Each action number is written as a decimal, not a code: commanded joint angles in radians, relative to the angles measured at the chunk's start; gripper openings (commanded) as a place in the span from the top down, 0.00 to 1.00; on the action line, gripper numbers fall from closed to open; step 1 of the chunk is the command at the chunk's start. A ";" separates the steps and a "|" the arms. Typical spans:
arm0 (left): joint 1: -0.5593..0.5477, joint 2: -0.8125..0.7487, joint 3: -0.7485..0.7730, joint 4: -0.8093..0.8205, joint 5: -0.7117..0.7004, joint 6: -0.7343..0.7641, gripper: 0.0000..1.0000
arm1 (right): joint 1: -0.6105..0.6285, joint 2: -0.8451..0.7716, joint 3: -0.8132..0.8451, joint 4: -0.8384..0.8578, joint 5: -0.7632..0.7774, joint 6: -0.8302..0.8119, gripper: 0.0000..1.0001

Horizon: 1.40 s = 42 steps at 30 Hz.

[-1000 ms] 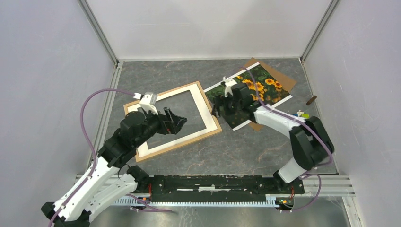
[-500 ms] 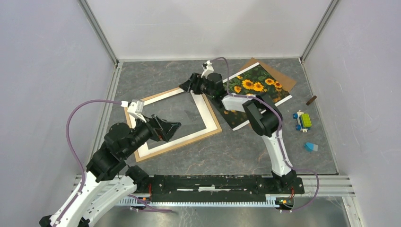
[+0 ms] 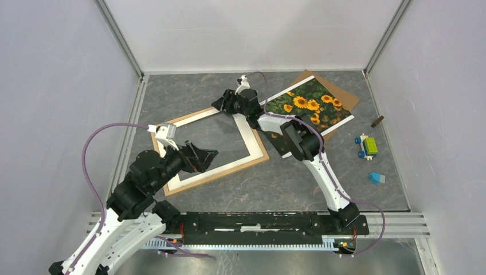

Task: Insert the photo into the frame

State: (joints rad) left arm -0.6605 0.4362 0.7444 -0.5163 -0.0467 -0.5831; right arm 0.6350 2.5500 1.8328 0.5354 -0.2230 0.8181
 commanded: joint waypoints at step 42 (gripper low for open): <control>0.243 0.871 0.237 0.344 -0.201 0.004 0.00 | -0.290 -0.563 -0.446 -0.310 -0.336 -0.478 0.18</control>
State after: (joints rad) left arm -0.5541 1.1492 0.8948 -0.3576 -0.2947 -0.5835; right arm 0.3977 1.9602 1.3628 0.2581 -0.4335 0.4751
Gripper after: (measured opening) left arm 0.995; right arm 0.822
